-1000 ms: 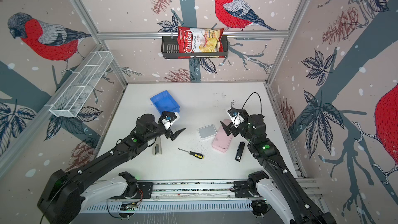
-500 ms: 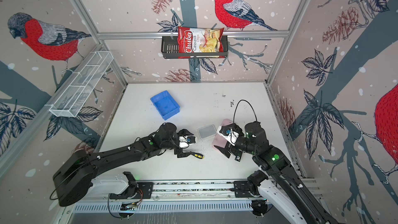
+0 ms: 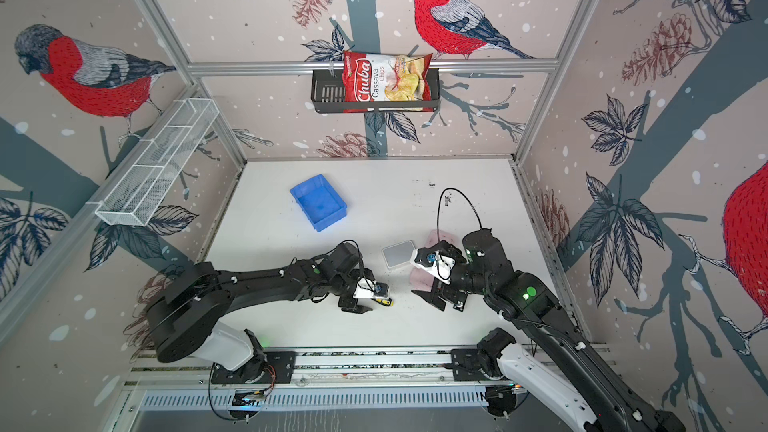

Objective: Put the screwdriver in the bin
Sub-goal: Pick up the screwdriver from the bottom-center of the table.

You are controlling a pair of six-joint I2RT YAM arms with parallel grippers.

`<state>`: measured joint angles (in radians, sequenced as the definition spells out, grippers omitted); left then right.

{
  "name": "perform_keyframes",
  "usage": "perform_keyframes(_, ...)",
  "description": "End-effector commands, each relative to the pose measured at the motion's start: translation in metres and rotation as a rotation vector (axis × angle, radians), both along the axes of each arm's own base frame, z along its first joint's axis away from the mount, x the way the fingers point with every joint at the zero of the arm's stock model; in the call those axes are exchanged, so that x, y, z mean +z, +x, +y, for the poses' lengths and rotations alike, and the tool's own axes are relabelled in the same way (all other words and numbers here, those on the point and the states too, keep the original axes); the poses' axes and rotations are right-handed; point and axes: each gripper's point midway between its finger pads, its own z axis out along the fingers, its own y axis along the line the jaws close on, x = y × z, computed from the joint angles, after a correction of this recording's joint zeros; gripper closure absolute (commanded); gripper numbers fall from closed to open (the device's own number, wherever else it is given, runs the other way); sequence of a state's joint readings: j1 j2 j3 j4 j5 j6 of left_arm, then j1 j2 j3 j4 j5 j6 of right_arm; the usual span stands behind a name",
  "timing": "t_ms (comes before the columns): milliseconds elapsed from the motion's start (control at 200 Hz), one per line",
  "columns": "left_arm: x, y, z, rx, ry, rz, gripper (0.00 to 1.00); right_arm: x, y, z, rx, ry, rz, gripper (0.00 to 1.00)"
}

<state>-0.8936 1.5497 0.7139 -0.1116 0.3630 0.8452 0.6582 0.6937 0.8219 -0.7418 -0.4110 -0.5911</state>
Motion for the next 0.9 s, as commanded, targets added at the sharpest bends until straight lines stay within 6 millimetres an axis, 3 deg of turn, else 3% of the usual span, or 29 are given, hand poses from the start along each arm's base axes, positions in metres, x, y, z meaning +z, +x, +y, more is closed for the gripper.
perform_keyframes(0, -0.009, -0.003, 0.004, -0.034, 0.046, 0.001, 0.32, -0.005, -0.007, -0.005, 0.011, -0.049, 0.007, 0.01)
perform_keyframes(405, -0.028, 0.006, 0.010, -0.018, 0.118, -0.024, 0.58, -0.006, -0.008, -0.004, 0.002, -0.074, 0.015, 0.01)
perform_keyframes(771, -0.036, 0.002, 0.016, -0.026, 0.171, 0.010, 0.92, -0.005, -0.006, -0.003, -0.016, -0.074, 0.019, 0.01)
perform_keyframes(896, -0.033, 0.003, 0.014, -0.014, 0.163, 0.019, 1.00, -0.003, -0.002, -0.003, -0.035, -0.063, 0.004, 0.01)
